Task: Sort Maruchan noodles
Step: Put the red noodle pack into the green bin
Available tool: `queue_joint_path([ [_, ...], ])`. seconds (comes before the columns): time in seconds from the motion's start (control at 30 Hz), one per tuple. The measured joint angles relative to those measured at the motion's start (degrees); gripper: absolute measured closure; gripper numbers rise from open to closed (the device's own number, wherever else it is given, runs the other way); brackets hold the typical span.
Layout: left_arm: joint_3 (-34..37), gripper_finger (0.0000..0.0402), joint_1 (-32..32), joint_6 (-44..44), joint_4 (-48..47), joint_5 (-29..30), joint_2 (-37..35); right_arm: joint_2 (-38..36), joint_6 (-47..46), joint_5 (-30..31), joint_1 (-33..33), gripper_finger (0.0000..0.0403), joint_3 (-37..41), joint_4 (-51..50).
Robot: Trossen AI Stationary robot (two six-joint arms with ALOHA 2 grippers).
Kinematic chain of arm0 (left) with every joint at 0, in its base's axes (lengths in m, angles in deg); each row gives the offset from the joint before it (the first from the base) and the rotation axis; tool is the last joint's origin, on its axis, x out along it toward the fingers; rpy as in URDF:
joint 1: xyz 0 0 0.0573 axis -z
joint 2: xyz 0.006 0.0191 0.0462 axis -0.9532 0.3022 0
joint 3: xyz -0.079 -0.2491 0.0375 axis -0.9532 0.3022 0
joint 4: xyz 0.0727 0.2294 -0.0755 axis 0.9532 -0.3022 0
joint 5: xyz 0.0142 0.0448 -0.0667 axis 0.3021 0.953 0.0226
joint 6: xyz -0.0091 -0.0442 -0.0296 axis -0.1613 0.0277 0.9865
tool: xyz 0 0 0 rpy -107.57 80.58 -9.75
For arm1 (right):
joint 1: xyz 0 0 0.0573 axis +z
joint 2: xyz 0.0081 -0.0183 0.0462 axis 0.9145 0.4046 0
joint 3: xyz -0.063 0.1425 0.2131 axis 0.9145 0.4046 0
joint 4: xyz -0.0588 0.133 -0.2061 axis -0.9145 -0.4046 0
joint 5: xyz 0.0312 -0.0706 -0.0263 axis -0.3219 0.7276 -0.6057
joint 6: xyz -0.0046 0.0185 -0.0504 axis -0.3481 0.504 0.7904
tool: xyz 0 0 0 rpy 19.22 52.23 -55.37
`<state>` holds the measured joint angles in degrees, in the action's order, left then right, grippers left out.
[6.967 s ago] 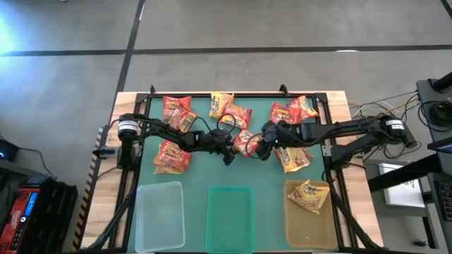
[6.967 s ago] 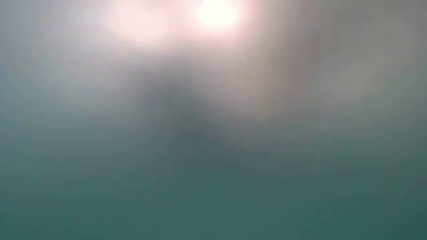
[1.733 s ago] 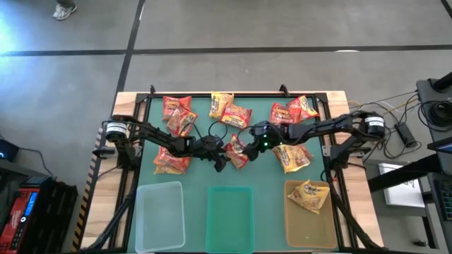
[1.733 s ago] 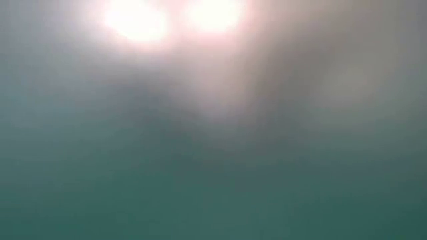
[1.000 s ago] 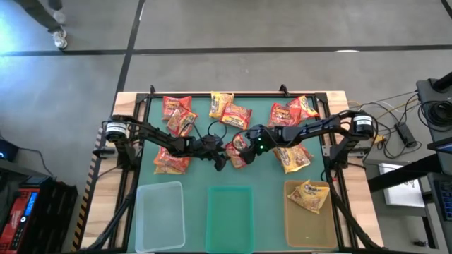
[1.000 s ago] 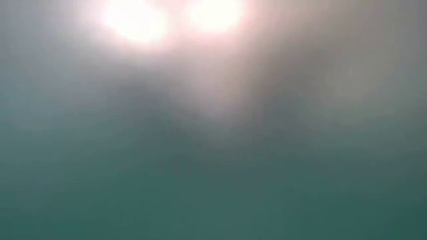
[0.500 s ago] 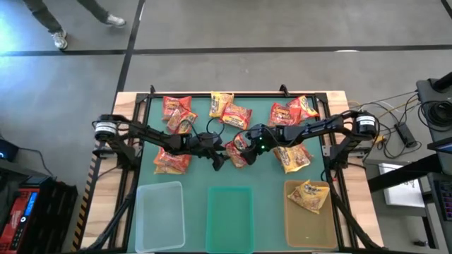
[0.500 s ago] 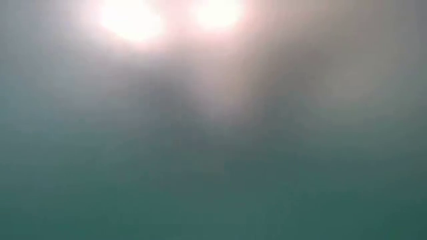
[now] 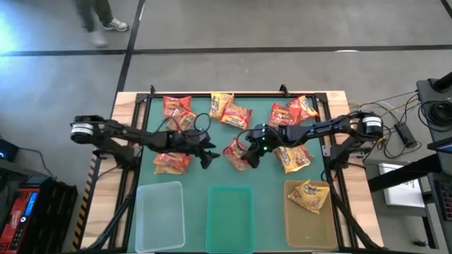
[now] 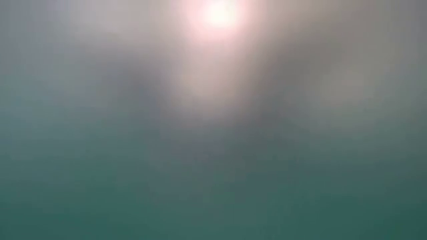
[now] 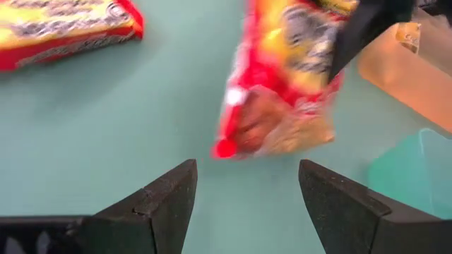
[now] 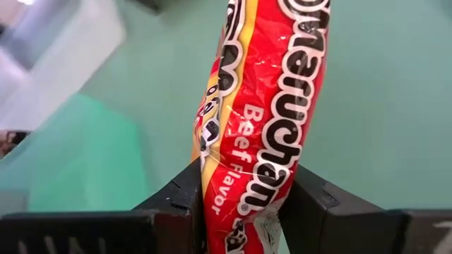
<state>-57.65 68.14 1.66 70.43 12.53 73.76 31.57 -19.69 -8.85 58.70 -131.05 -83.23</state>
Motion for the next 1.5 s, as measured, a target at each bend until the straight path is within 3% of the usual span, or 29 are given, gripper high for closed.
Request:
queue_joint_path([
  [0.37,6.8,0.0169,0.0,2.9,0.7,9.4,-9.1,-0.7,1.5,0.8,10.5,0.0282,-4.9,0.7],
  [0.87,7.2,0.0169,0.1,1.8,7.3,13.0,-7.6,0.5,0.7,12.0,24.3,0.0282,-7.2,0.4],
  [1.5,7.2,0.0169,0.1,-1.6,11.5,12.9,-7.1,4.3,1.9,14.1,26.2,0.0266,-7.3,0.3],
])
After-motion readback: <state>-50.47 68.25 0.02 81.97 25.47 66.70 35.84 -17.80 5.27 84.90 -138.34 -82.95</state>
